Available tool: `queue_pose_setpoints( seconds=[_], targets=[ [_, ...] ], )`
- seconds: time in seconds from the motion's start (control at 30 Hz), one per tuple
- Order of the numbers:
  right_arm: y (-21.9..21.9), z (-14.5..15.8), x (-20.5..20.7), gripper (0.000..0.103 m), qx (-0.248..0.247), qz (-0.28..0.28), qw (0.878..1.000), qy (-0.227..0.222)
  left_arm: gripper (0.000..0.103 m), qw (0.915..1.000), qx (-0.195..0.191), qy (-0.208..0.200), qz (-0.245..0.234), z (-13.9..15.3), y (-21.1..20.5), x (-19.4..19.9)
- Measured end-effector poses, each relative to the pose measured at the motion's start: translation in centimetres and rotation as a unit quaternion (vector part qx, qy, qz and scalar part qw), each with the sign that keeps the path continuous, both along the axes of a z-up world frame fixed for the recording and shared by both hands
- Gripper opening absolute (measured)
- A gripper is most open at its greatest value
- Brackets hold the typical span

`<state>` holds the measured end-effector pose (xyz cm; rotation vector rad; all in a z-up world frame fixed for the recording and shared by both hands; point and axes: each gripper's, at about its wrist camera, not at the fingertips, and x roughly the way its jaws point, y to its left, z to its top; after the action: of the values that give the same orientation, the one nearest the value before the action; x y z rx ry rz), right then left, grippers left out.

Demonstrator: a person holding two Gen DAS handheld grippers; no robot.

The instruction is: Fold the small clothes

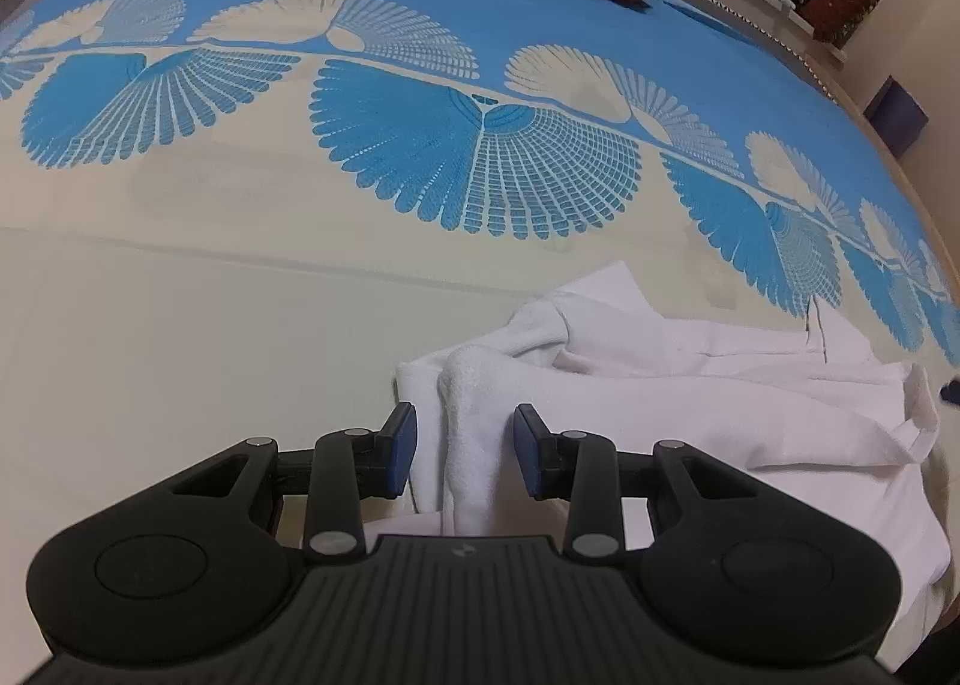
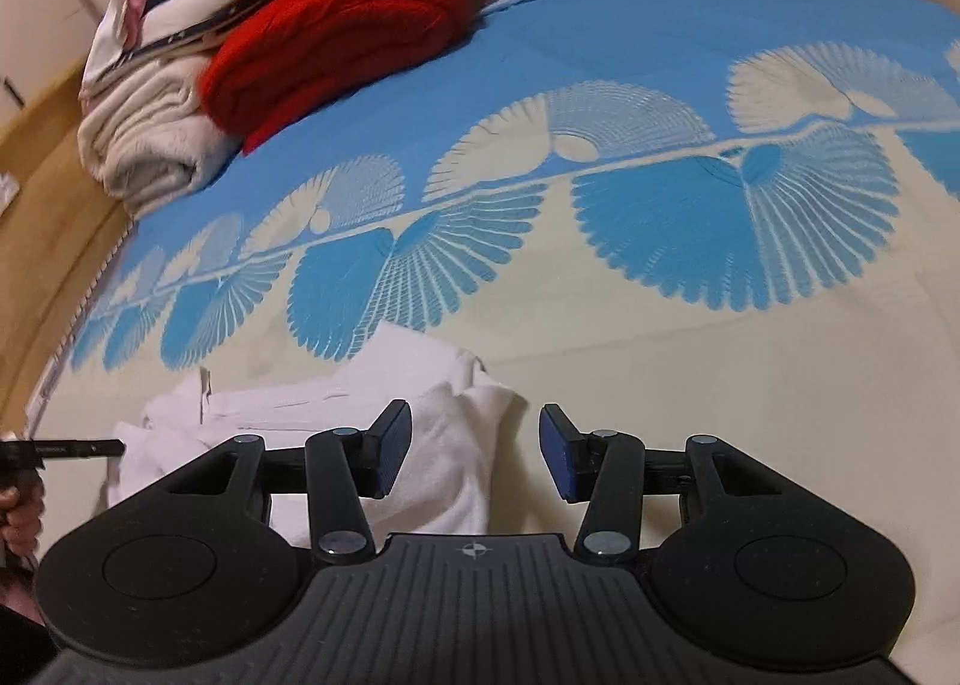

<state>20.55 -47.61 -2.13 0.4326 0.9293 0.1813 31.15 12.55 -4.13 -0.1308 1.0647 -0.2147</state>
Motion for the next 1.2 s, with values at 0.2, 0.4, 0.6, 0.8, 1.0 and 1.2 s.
queue_pose_setpoints(
  seconds=[0.2, 0.4, 0.6, 0.8, 1.0, 1.2],
  targets=[
    [4.5, -1.3, 0.1, 0.049, -0.095, 0.095, 0.991, 0.007, 0.039, 0.9998, 0.018, 0.009, -0.001, -0.3, -1.5, 0.3],
    [6.5, -1.8, 1.3, 0.032, -0.141, 0.08, 0.987, -0.02, 0.013, 0.998, 0.055, 0.012, 0.027, -0.2, -3.5, 0.5],
    [6.9, -0.1, 1.8, 0.004, -0.12, 0.042, 0.988, -0.085, 0.005, 0.994, 0.095, -0.044, 0.031, 1.8, -4.3, 0.3],
    [5.8, 2.3, 2.1, 0.004, -0.092, -0.067, 0.978, -0.174, 0.005, 0.9794, 0.124, -0.143, 0.068, 4.1, -4.5, 0.6],
    [6.0, -1.6, 5.9, 0.004, -0.134, -0.097, 0.985, -0.055, 0.005, 0.9842, 0.113, -0.1, 0.093, 2.2, -4.3, 2.1],
    [7.5, -0.7, 6.7, 0.01, -0.171, -0.113, 0.976, -0.076, 0.02, 0.9811, 0.127, -0.085, 0.119, 1.9, -4.1, 2.8]
  ],
)
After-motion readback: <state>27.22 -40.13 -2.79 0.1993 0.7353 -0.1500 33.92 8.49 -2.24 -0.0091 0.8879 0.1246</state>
